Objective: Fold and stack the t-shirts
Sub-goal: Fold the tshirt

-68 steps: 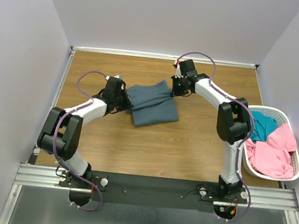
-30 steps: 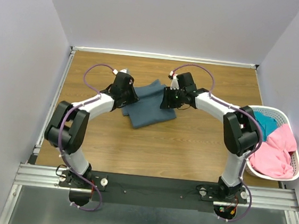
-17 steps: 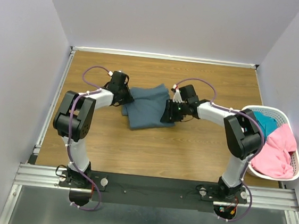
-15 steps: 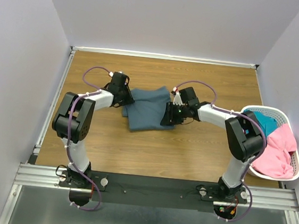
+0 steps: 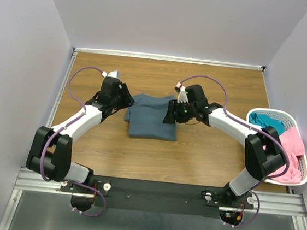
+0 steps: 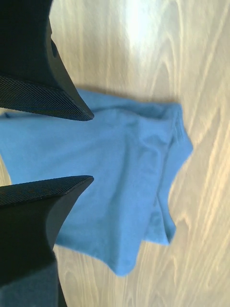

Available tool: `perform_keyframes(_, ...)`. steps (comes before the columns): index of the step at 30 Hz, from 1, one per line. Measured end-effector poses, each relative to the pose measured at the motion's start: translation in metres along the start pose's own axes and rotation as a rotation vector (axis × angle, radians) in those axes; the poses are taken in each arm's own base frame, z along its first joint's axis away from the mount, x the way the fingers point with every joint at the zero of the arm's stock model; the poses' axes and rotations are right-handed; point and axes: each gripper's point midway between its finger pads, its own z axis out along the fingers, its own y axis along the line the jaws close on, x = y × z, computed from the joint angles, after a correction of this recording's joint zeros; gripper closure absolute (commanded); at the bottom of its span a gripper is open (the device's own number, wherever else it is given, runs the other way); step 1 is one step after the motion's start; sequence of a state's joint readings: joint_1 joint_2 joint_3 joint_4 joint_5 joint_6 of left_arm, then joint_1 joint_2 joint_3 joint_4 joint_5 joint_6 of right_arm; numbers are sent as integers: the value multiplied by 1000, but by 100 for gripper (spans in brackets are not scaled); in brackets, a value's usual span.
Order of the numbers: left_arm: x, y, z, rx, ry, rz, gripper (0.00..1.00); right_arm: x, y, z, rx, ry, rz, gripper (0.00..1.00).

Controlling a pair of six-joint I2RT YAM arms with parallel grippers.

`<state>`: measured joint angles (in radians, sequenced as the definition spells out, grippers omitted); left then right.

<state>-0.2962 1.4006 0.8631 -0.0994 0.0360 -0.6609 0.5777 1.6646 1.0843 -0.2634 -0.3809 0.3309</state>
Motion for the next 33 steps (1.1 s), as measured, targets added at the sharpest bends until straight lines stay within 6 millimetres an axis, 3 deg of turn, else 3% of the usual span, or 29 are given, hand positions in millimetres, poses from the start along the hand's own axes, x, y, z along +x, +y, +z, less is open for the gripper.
perform_keyframes(6,33,33,0,-93,59,-3,58,-22,-26,-8,63,-46,-12,48)
perform_keyframes(14,55,57,12,-168,130,-17,57,-62,1,6,10,-87,-74,47)
perform_keyframes(19,67,70,22,-209,174,-29,57,-51,36,34,-22,-42,-111,46)
perform_keyframes(22,68,75,30,-224,192,-38,57,-34,45,51,-15,1,-104,46)
perform_keyframes(27,67,69,32,-202,199,-40,57,-30,28,58,57,6,-83,46)
perform_keyframes(33,68,66,31,-185,207,-39,60,-43,3,52,98,-22,-91,47)
